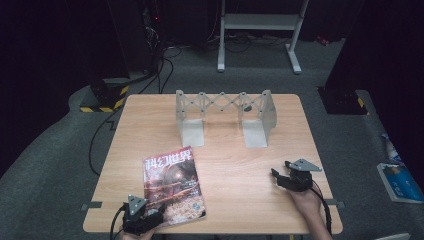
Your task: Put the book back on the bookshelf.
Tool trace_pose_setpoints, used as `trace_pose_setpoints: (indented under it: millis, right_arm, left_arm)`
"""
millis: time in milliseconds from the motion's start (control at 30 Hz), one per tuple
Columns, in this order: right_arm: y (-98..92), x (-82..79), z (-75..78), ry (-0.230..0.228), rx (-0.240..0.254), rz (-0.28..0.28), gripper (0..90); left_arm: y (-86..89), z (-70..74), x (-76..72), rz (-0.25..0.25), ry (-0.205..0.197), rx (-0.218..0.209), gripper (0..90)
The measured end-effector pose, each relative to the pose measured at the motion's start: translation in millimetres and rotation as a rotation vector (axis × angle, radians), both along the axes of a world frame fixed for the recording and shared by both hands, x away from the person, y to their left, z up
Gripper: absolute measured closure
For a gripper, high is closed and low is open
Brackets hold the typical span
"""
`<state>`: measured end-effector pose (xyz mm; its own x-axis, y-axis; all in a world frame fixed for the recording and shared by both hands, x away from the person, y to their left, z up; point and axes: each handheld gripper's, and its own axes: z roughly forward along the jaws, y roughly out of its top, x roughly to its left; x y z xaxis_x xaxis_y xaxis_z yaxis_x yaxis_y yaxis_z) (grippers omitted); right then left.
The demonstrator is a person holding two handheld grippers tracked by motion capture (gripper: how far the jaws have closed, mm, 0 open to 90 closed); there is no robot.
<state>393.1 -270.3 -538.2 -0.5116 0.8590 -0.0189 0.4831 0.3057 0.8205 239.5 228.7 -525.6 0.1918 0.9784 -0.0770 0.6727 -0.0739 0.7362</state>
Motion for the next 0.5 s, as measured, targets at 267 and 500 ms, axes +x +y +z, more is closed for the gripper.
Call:
trace_pose_setpoints:
  millis: [267, 500]
  right_arm:
    - [0.0, -0.1, 0.0, -0.001, 0.000, 0.000, 32.8]
    - [0.0, -0.1, -0.1, -0.002, -0.001, 0.001, 32.8]
  left_arm:
    - [-10.8, 0.2, 7.2, -0.022, -0.001, -0.003, 23.1]
    - [-20.4, 0.2, 12.7, -0.039, -0.002, -0.006, 23.2]
